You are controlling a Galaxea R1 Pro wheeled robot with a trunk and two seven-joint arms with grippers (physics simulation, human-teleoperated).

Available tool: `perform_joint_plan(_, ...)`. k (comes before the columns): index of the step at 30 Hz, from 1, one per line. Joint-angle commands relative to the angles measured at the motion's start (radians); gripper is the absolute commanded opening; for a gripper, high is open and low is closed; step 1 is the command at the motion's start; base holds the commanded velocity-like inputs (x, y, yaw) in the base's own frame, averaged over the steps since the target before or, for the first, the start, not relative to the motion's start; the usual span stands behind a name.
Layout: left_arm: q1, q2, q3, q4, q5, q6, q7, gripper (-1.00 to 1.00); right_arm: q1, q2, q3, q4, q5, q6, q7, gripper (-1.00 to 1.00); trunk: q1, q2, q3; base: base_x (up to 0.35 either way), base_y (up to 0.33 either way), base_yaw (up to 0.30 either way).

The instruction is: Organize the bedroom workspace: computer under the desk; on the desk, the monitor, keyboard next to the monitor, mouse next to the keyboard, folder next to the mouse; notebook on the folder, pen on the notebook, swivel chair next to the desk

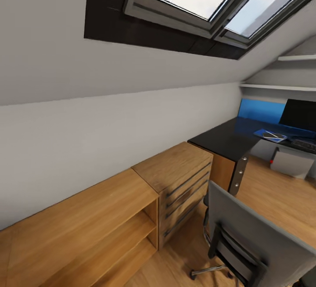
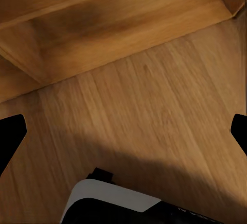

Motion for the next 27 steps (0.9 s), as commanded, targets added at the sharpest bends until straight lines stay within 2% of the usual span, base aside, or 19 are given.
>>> perform_joint_plan(1, 0.000, 0.001, -0.008, -0.002, 0.009, -0.004, 0.008, 1.00, -0.001, 0.000, 0.008, 0.001, 0.003, -0.001, -0.011, 1.00, 0.000, -0.001, -0.001, 0.051, 0.054, -0.287)
perform_joint_plan(27, 0.000, 0.001, -0.008, -0.002, 0.009, -0.003, 0.008, 1.00, -0.001, 0.000, 0.008, 0.003, 0.003, 0.001, -0.010, 1.00, 0.000, -0.001, -0.001, 0.006, 0.006, -0.287)
